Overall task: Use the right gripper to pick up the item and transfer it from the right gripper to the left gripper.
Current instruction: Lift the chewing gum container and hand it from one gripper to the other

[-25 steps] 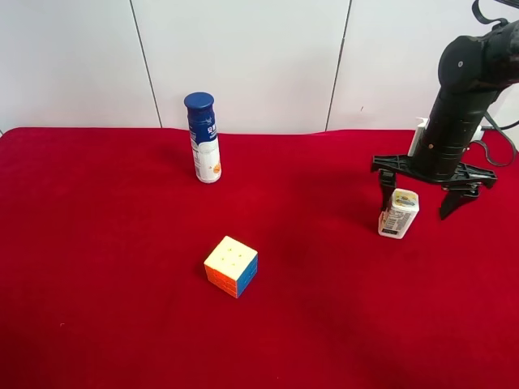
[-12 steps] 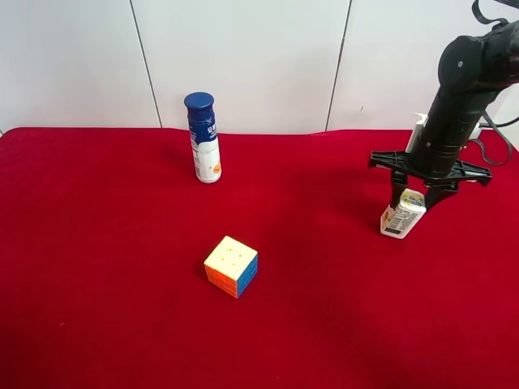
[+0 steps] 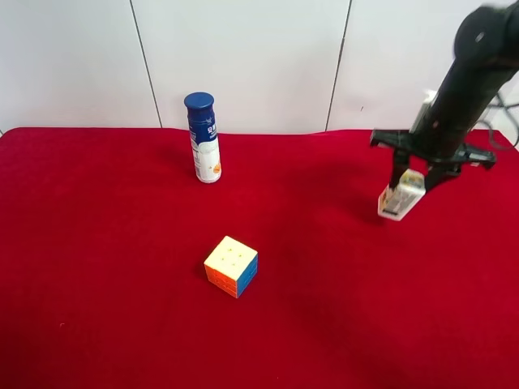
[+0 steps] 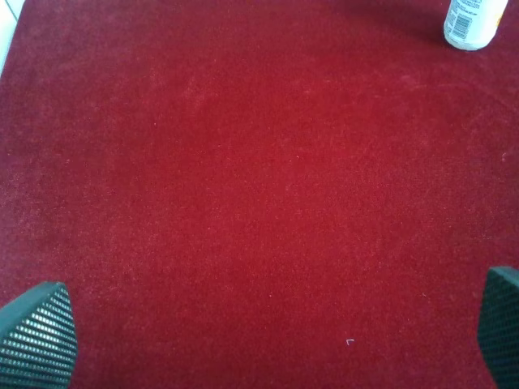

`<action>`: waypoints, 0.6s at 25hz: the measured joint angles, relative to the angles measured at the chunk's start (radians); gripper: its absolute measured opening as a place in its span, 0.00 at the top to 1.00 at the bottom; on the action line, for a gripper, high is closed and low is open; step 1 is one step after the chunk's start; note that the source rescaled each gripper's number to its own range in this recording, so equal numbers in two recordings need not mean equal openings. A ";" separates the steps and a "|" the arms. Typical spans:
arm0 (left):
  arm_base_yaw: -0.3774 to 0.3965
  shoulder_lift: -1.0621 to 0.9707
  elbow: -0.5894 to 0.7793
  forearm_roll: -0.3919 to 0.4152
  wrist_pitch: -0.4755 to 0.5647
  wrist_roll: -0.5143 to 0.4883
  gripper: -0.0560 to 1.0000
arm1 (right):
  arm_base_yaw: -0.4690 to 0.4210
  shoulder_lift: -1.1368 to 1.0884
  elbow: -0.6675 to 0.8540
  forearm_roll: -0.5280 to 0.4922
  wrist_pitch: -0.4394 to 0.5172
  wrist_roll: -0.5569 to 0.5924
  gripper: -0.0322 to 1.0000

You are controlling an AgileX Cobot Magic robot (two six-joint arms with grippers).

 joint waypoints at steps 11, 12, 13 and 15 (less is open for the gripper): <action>0.000 0.000 0.000 0.000 0.000 0.000 0.00 | 0.000 -0.209 -0.003 0.153 0.089 -0.175 0.97; 0.000 0.000 0.000 0.000 0.000 0.000 0.00 | 0.000 -0.223 -0.003 0.178 0.098 -0.193 0.97; 0.000 0.000 0.000 0.000 0.000 0.000 0.00 | 0.000 -0.235 -0.003 0.201 0.107 -0.215 0.97; 0.000 0.000 0.000 0.000 0.000 0.000 0.00 | 0.000 -0.257 -0.003 0.241 0.128 -0.257 0.97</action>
